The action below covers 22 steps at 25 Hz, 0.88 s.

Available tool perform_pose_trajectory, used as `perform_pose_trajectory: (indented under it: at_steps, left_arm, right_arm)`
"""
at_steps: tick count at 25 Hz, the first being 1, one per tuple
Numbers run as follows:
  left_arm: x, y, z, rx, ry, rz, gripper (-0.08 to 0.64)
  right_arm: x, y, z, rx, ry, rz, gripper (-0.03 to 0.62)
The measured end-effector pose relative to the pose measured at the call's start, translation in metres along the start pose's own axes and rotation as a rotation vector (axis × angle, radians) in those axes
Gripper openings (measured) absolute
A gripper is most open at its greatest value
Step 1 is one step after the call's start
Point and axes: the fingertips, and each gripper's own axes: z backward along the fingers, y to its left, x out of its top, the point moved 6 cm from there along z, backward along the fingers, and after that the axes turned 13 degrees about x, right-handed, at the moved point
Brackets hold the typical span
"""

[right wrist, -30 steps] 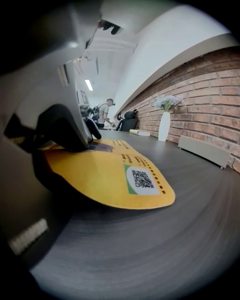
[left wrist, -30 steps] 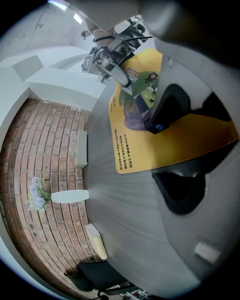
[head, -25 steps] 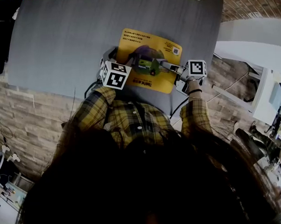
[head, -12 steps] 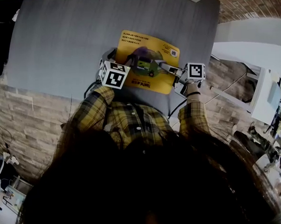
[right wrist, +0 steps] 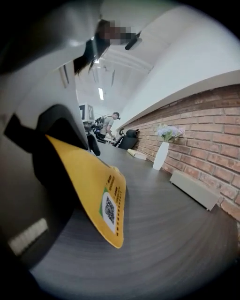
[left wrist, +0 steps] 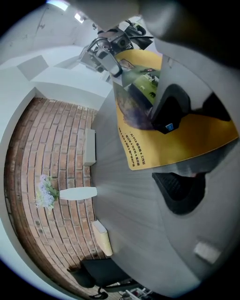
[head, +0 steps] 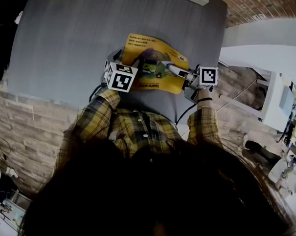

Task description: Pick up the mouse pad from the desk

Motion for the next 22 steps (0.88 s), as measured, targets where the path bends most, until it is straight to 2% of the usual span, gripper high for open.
perform_pose_trajectory:
  at_steps: [4, 8, 11, 22]
  left_arm:
    - [0.009, 0.004, 0.012, 0.004, -0.043, 0.015, 0.328]
    - [0.025, 0.01, 0.029, 0.019, -0.102, 0.026, 0.325]
    - [0.037, 0.013, 0.044, 0.023, -0.152, 0.04, 0.322]
    - [0.07, 0.021, 0.102, 0.008, -0.33, 0.112, 0.307]
  right_arm:
    - [0.007, 0.027, -0.009, 0.032, 0.004, 0.092, 0.014]
    - [0.012, 0.046, -0.008, -0.031, 0.004, 0.189, 0.014]
    - [0.014, 0.07, -0.013, -0.034, -0.022, 0.272, 0.014]
    - [0.016, 0.136, -0.01, -0.223, -0.205, 0.644, 0.014]
